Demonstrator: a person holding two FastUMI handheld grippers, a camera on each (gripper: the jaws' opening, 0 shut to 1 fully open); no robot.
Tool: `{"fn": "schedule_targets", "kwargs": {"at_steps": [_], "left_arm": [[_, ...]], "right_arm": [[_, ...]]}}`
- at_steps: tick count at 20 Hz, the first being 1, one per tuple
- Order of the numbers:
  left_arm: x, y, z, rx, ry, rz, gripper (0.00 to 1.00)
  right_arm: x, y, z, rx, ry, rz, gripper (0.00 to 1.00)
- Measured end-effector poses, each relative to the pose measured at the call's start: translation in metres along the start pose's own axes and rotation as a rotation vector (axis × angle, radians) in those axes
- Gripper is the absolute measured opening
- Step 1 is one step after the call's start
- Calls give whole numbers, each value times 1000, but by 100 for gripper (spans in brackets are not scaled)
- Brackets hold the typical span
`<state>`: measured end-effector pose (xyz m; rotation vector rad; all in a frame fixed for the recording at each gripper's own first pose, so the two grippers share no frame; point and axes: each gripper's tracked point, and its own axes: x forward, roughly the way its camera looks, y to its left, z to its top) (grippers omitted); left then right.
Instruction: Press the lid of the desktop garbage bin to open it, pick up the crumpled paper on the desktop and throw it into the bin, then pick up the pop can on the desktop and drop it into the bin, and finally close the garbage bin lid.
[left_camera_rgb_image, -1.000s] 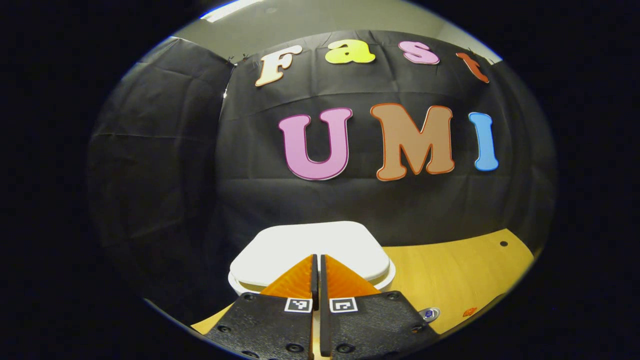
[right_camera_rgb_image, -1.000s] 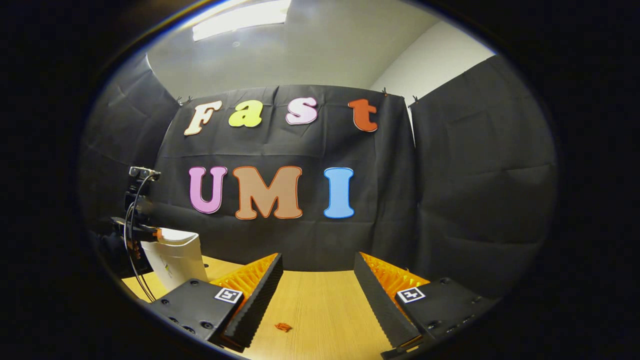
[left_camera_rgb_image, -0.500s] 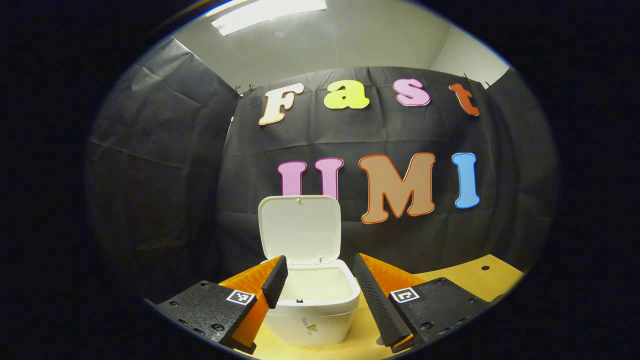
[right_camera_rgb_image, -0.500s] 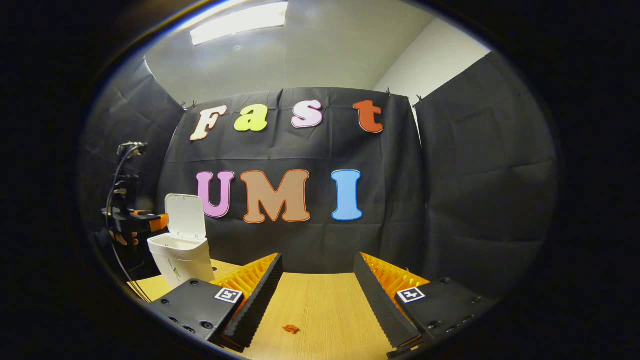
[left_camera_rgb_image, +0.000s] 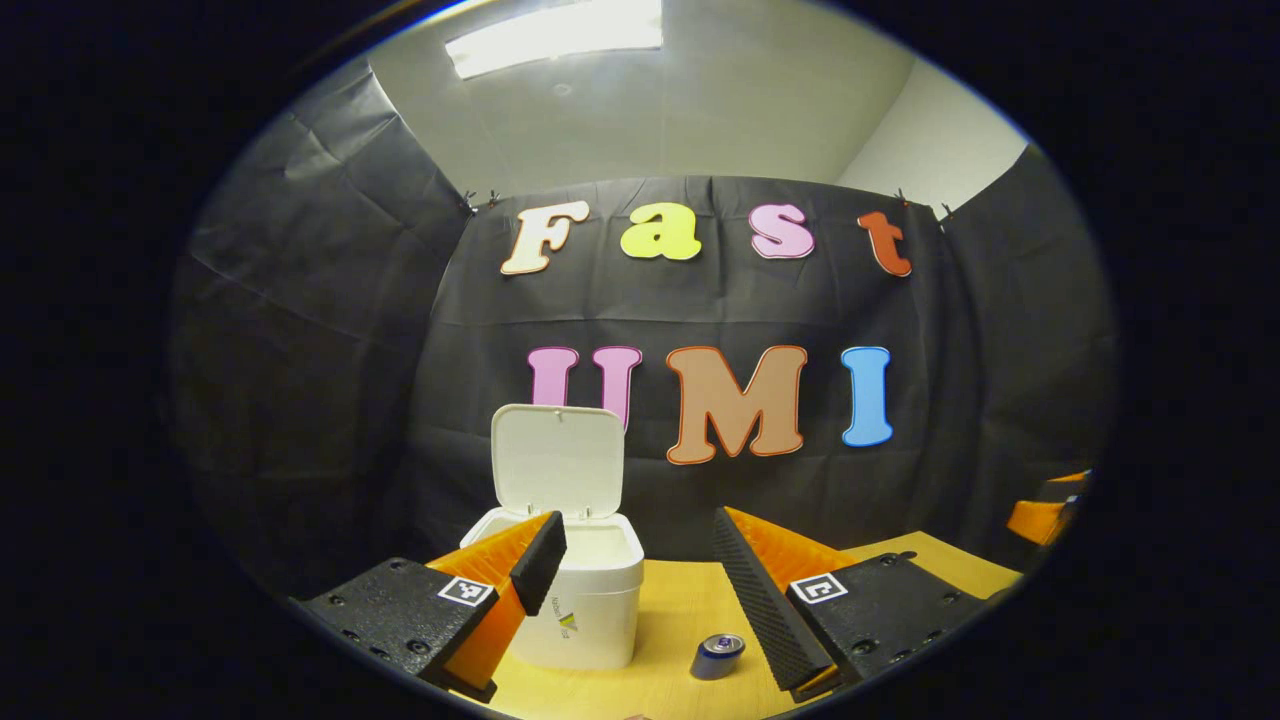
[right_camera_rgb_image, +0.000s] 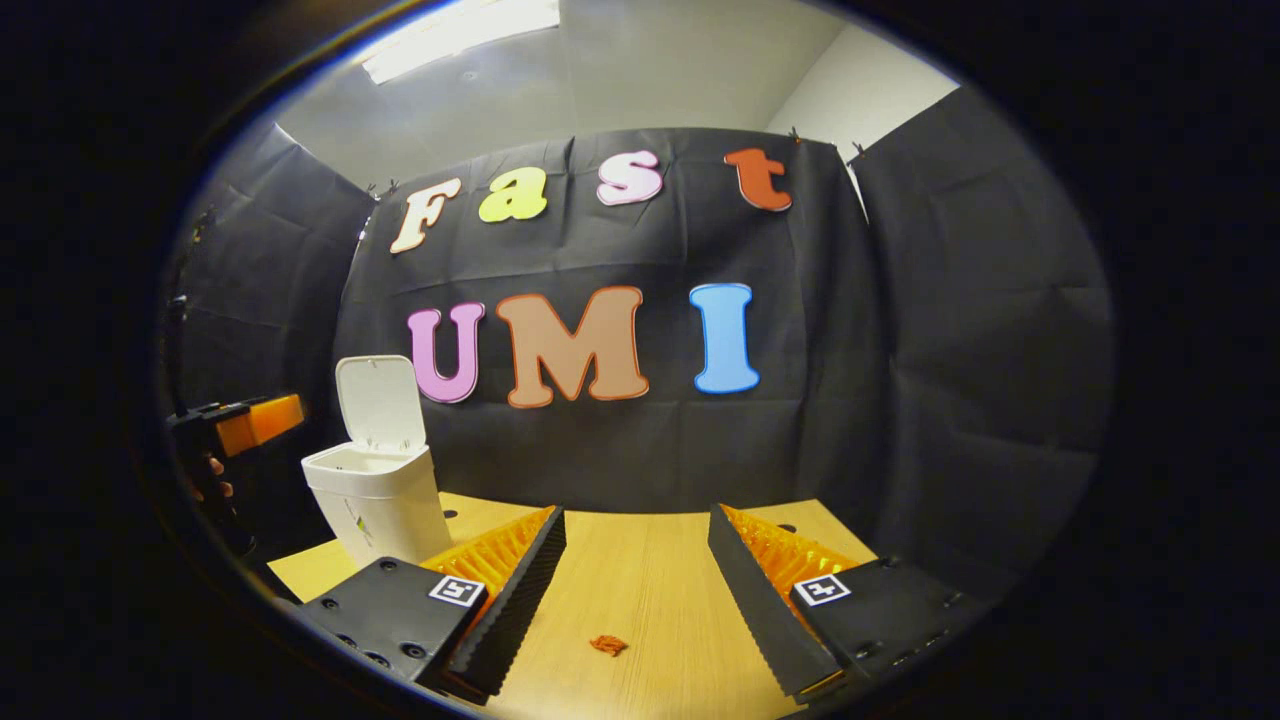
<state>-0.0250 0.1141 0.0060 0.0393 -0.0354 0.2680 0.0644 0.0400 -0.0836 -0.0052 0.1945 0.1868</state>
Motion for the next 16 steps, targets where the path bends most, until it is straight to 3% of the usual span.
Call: {"fn": "schedule_targets", "kwargs": {"at_steps": [5,16], "left_arm": [[-20,-20,-10,10,37,-11,92],[-46,-24,-23,32,111,73,92]], "right_arm": [[51,7,-62,-24,155,55,96],[125,25,-180,-107,385,156,93]]}}
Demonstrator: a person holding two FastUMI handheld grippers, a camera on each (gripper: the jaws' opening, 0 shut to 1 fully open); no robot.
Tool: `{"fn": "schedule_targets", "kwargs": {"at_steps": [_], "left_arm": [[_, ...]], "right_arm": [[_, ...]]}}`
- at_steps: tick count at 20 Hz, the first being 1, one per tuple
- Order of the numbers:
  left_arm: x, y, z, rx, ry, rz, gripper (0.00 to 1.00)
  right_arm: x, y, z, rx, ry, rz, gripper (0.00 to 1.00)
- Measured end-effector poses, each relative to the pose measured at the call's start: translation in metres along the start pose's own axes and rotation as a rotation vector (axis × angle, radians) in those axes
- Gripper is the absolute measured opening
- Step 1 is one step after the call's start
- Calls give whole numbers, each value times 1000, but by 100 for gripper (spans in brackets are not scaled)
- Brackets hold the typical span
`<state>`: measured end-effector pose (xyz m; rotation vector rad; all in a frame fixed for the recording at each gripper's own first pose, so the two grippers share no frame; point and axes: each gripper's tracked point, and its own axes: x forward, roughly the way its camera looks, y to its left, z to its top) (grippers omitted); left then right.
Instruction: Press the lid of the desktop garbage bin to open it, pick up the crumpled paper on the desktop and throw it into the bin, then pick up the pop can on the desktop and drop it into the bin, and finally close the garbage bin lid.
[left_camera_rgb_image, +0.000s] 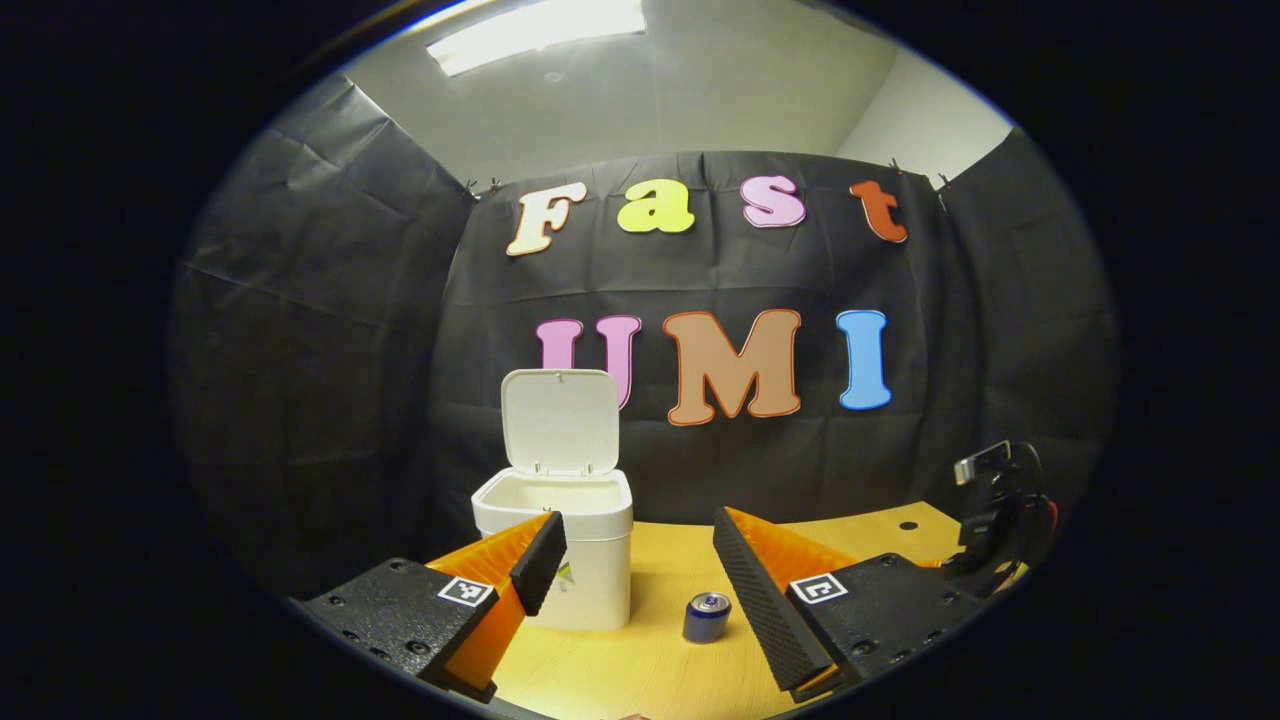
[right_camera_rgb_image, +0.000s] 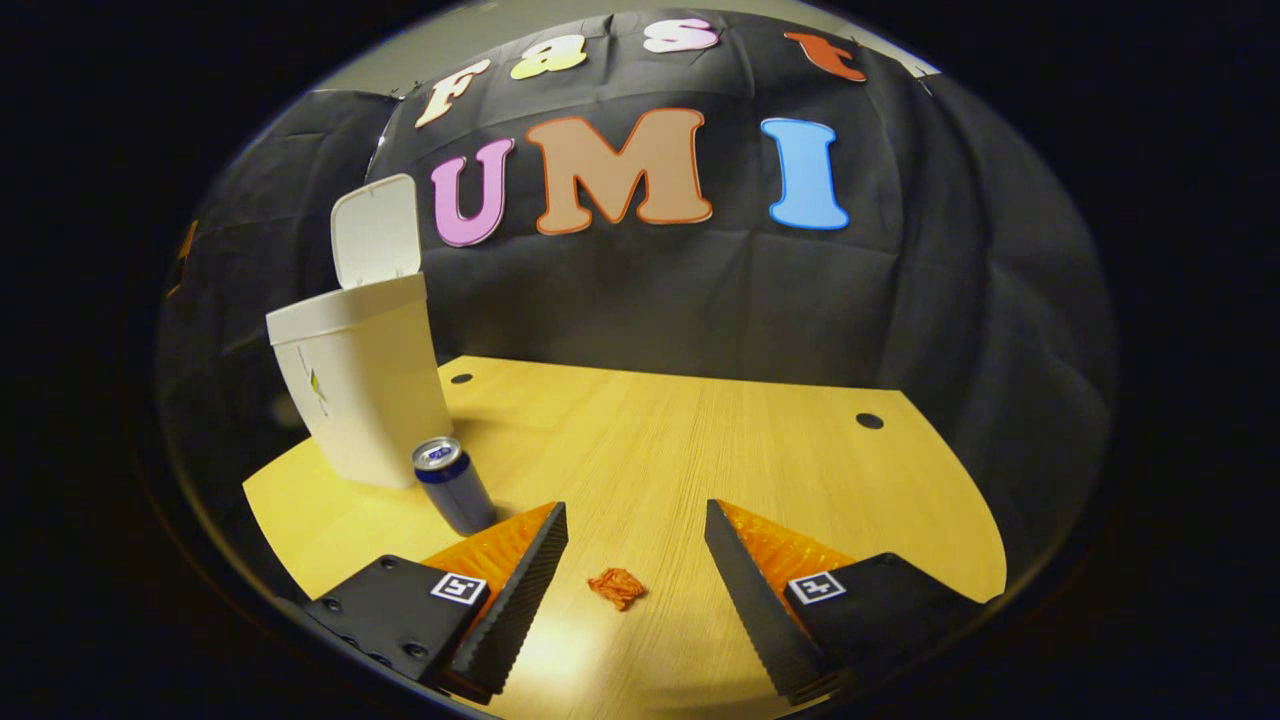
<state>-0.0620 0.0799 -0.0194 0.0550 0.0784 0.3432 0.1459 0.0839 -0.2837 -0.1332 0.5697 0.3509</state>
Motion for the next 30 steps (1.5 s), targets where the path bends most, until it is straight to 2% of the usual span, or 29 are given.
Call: {"fn": "schedule_targets", "kwargs": {"at_steps": [3,8,11,15,17,19,20,21,23,26,30], "left_arm": [[-7,1,-8,7,20,25,92],[-16,5,-17,24,52,63,92],[-18,7,-23,19,71,82,92],[-23,8,-26,30,88,95,92],[-25,9,-27,43,92,99,92],[-25,8,-27,51,96,99,92],[-26,6,-28,53,99,98,92],[-26,4,-27,55,98,96,92],[-25,-2,-27,61,95,85,92],[-21,-14,-27,67,92,67,92],[-12,-31,-23,46,73,40,92]], "right_arm": [[22,6,-24,-24,71,25,84],[52,15,-74,-92,210,44,85],[63,14,-92,-131,254,37,82],[72,15,-106,-158,300,64,76],[71,13,-102,-156,282,79,67],[76,17,-103,-145,283,109,50],[79,18,-103,-137,283,114,46],[79,17,-103,-134,280,117,29],[74,17,-97,-126,255,135,36],[54,13,-65,-105,166,172,33],[6,25,5,-61,-1,239,34]]}}
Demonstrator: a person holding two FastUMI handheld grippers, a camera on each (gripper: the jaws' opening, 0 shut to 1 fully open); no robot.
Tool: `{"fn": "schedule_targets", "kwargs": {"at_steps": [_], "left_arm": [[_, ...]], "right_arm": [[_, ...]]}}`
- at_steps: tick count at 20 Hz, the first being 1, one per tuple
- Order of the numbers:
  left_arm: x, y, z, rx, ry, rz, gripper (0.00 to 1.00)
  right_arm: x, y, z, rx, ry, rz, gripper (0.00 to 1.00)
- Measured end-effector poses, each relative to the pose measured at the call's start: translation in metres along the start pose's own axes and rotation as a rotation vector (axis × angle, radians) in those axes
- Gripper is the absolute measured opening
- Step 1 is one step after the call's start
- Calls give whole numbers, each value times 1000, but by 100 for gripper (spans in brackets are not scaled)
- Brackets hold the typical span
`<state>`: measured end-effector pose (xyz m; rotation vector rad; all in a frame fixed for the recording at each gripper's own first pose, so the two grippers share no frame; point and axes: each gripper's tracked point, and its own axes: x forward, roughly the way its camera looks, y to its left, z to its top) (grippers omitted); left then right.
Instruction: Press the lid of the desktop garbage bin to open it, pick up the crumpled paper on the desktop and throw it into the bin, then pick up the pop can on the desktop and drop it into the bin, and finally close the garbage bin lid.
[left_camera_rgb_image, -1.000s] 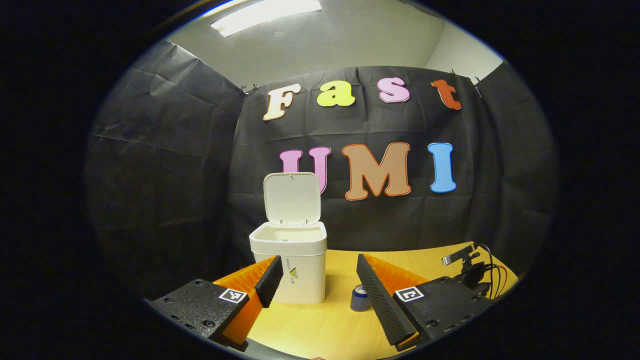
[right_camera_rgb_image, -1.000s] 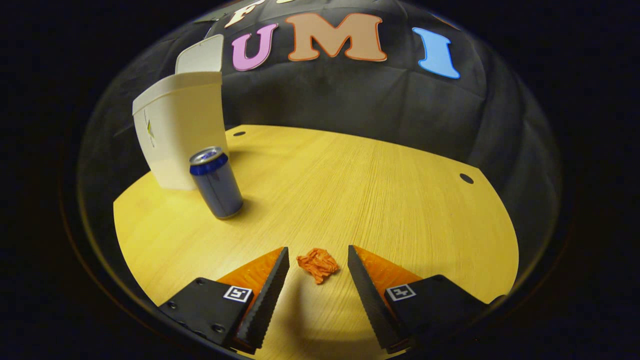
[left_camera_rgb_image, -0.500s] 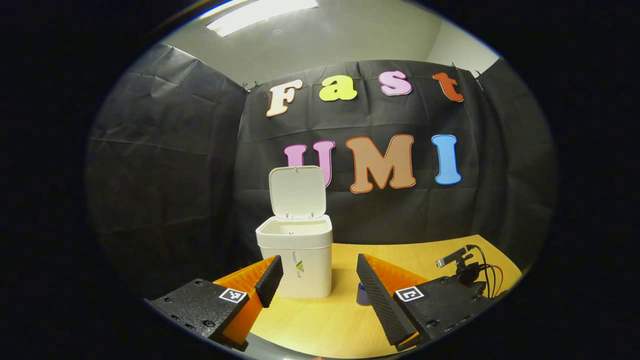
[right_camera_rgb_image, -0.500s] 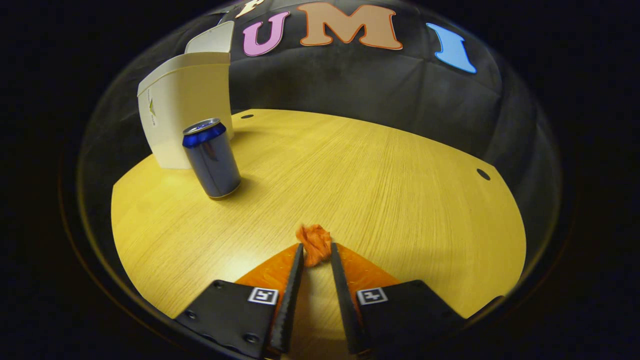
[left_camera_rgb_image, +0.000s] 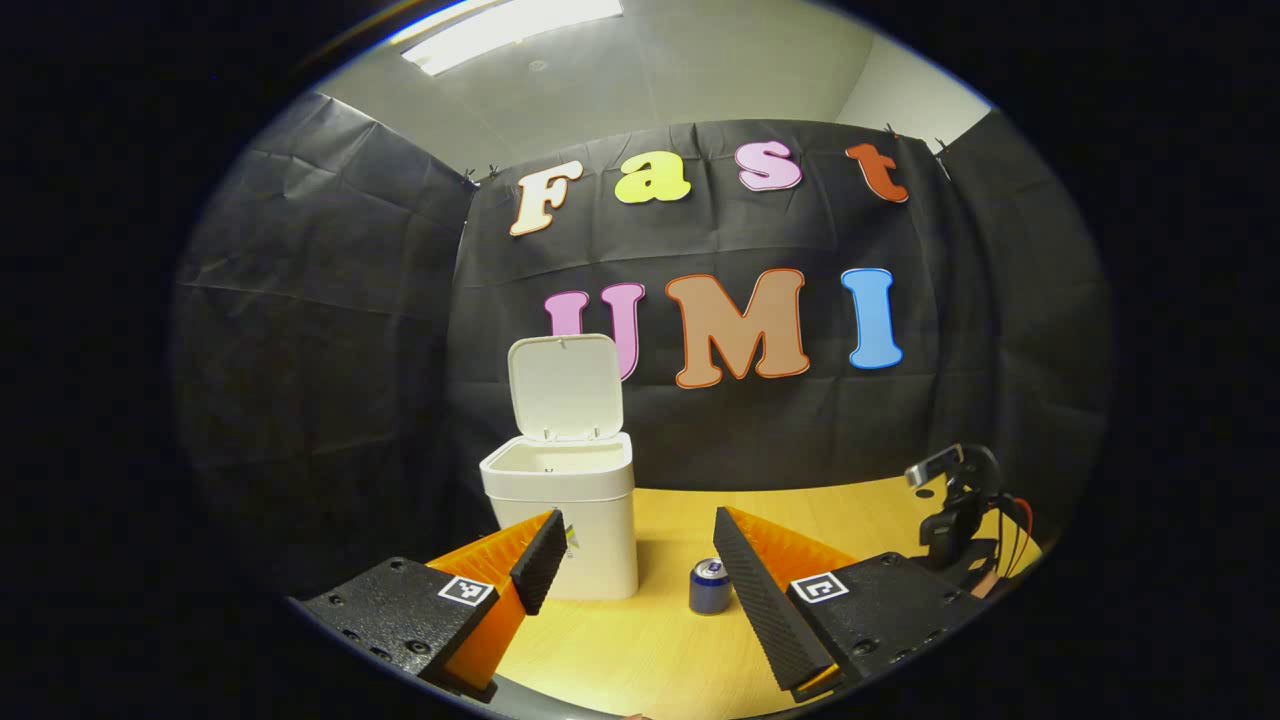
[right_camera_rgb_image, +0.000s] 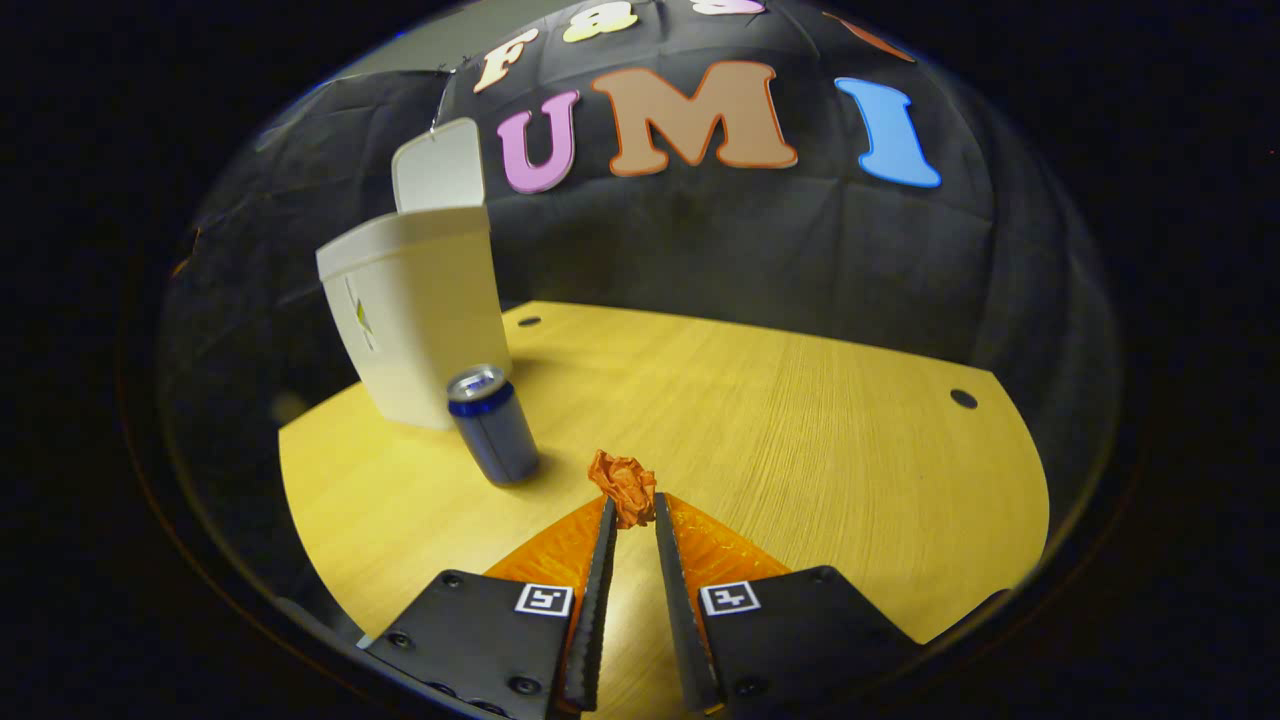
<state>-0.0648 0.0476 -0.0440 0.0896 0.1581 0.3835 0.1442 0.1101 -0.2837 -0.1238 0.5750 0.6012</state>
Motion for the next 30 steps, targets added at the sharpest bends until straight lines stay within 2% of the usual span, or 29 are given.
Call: {"fn": "schedule_targets", "kwargs": {"at_steps": [1,8,14,21,25,26,30], "left_arm": [[2,-4,1,-5,-10,-5,92],[11,-13,3,-48,-39,-58,92],[33,7,7,-46,-60,-136,92],[60,45,-3,-53,-41,-171,92],[69,71,-14,-66,-18,-161,92],[72,77,-17,-69,-12,-158,92],[78,102,-28,-69,12,-144,92]], "right_arm": [[-13,6,20,0,-39,14,32],[-91,52,149,-88,-282,98,34],[-100,119,237,-105,-405,158,34],[-35,193,299,-130,-415,218,32],[19,237,305,-146,-368,252,34],[33,247,301,-150,-350,260,32],[83,277,285,-176,-275,258,34]]}}
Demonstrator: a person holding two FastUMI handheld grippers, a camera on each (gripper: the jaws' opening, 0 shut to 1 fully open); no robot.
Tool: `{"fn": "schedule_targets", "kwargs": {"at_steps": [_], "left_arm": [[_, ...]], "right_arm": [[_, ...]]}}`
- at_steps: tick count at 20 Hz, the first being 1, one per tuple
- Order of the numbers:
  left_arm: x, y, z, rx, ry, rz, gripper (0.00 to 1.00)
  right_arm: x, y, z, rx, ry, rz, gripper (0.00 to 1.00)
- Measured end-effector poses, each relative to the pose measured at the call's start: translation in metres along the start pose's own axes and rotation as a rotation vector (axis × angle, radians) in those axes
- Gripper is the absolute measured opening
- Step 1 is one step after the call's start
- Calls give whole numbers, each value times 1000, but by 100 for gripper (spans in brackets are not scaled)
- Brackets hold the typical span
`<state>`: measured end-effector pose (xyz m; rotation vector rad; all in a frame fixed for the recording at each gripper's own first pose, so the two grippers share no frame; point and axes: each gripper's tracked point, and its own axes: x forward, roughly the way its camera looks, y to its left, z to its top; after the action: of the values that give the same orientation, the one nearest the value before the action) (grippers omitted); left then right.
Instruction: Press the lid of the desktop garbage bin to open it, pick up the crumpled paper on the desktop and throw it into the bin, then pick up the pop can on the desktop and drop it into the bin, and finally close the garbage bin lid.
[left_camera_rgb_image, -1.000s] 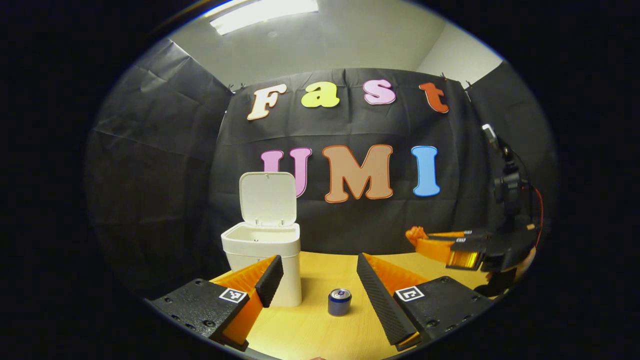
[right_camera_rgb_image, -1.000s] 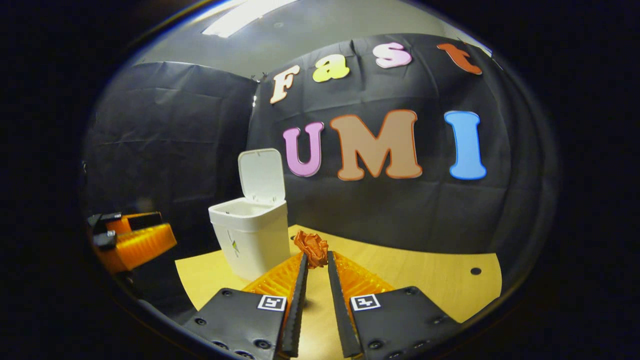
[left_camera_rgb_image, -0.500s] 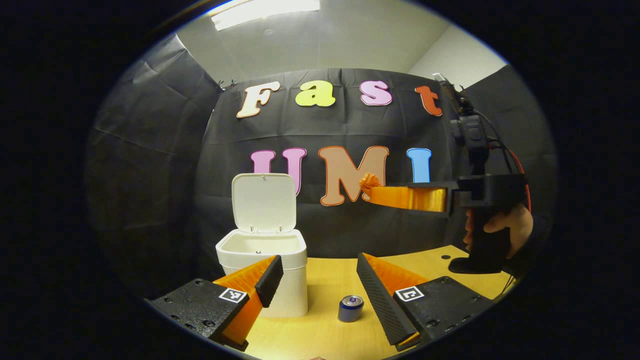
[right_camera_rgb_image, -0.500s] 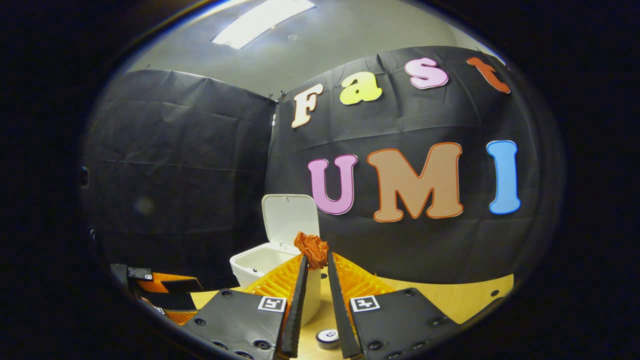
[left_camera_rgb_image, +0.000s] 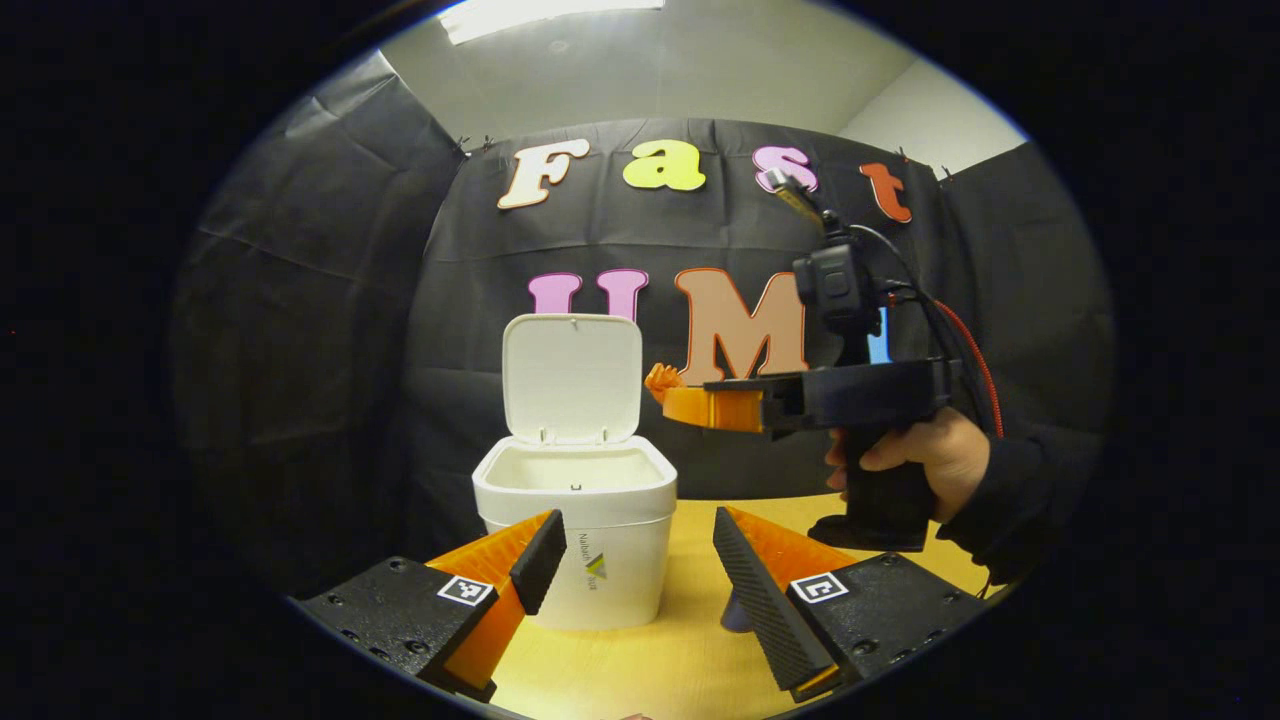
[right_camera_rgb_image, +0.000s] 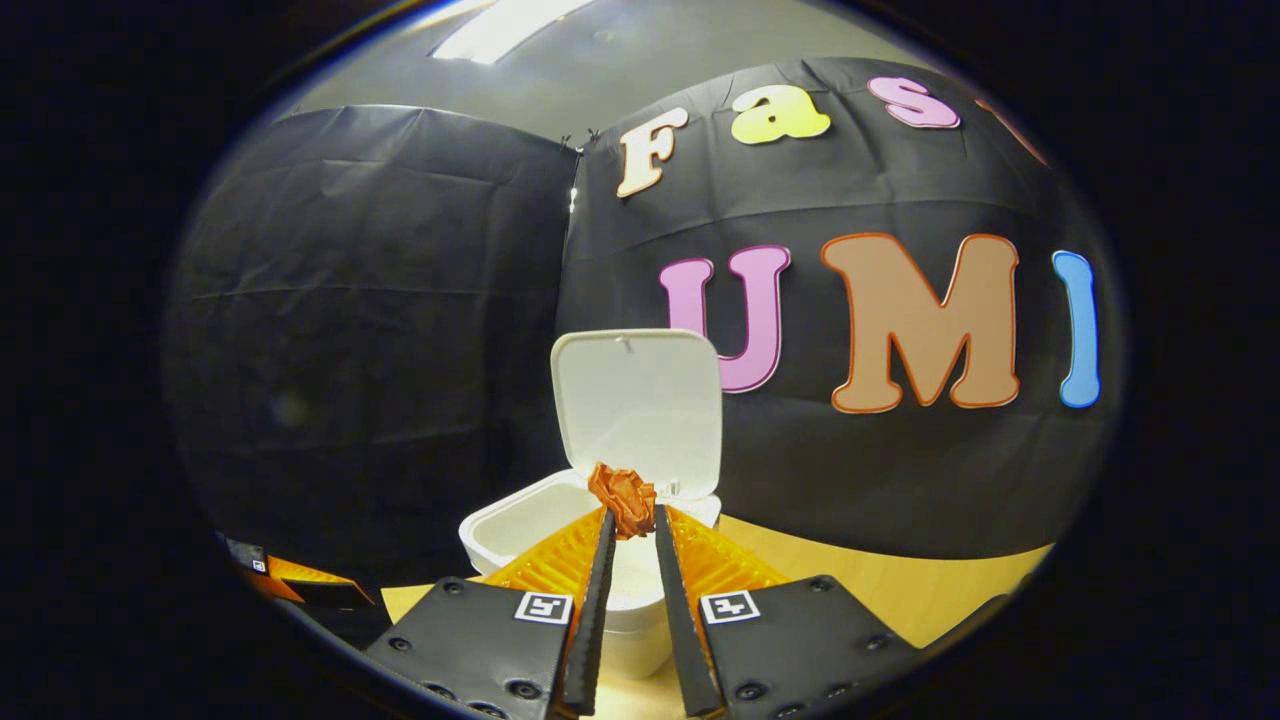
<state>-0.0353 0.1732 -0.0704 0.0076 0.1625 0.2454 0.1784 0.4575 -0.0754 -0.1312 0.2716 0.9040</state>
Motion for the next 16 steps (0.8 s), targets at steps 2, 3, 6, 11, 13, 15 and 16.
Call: {"fn": "schedule_targets", "kwargs": {"at_steps": [2,3,6,11,13,15,16], "left_arm": [[0,12,-6,0,7,7,92],[-1,16,-8,-1,11,10,92],[-2,26,-16,-11,28,14,92],[0,31,-19,-34,23,6,92],[0,30,-18,-40,11,-2,92],[2,27,-15,-40,-5,-10,92],[6,24,-13,-41,-11,-15,92]], "right_arm": [[18,6,-13,-10,38,-5,34],[27,7,-17,-14,53,-11,33],[44,11,-33,-33,90,-26,35],[50,5,-48,-65,131,-72,62],[41,2,-38,-81,103,-99,76],[18,-6,-19,-95,34,-131,98],[4,-11,-7,-96,-3,-150,97]]}}
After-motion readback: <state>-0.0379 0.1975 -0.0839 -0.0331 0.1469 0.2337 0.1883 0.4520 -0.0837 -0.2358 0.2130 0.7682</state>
